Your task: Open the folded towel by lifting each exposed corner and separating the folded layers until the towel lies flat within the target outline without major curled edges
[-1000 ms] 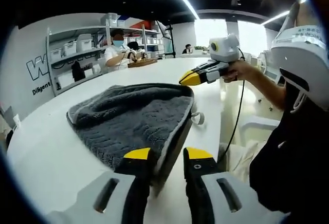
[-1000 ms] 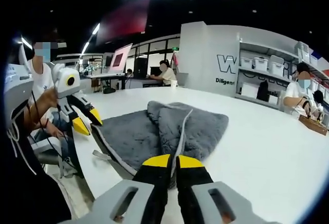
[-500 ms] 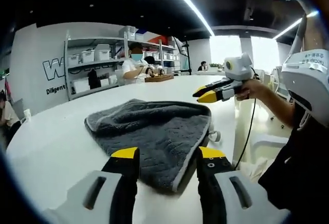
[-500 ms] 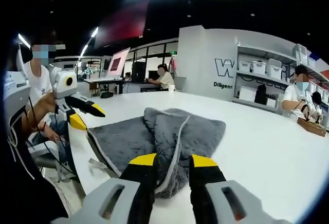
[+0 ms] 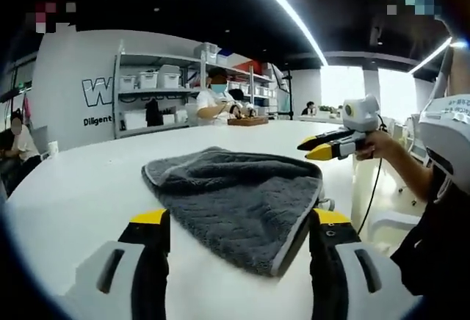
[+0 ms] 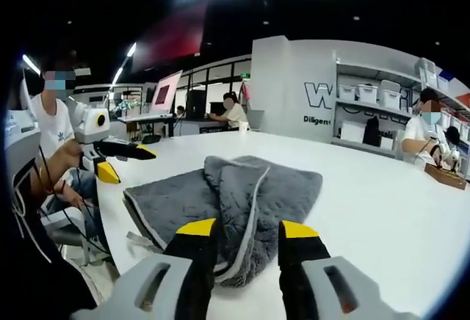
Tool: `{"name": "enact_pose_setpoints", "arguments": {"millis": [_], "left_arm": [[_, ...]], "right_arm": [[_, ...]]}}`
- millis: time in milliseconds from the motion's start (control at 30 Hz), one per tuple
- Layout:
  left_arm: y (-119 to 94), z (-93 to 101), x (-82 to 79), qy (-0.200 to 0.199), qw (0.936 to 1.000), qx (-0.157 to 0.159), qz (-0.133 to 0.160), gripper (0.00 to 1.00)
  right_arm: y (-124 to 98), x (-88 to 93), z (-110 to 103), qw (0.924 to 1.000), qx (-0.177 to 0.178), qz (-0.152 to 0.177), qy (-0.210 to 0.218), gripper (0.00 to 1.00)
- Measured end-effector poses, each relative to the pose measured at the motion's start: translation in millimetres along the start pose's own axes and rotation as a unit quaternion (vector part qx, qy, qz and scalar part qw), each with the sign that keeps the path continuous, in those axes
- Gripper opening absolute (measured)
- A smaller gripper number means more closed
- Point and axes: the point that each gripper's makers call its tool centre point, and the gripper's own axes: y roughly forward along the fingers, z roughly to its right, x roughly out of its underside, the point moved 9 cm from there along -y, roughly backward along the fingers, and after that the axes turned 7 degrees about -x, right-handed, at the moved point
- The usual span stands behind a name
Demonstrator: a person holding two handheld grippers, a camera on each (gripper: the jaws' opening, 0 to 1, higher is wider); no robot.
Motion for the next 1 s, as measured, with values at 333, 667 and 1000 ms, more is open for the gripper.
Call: {"name": "enact_pose_setpoints", "arguments": {"millis": [333, 667, 1000], "left_arm": [[-2, -19.5, -8.8, -0.026, 0.9992, -0.021, 0.023, 0.75], [8, -46.9, -31.1, 0.006, 0.9975, -0.057, 0.042, 0.74], [28, -58.7, -44.6, 0.014, 0.9971, -0.051, 0.055, 0.74]], "right_arm": [[7, -8.1, 2, 0.9999, -0.007, 0.01, -0.004, 0.27], [19, -19.8, 5, 0.9995, -0.019, 0.023, -0.012, 0.25], [33, -30.7, 11, 0.9987, -0.03, 0.033, -0.025, 0.25]]}}
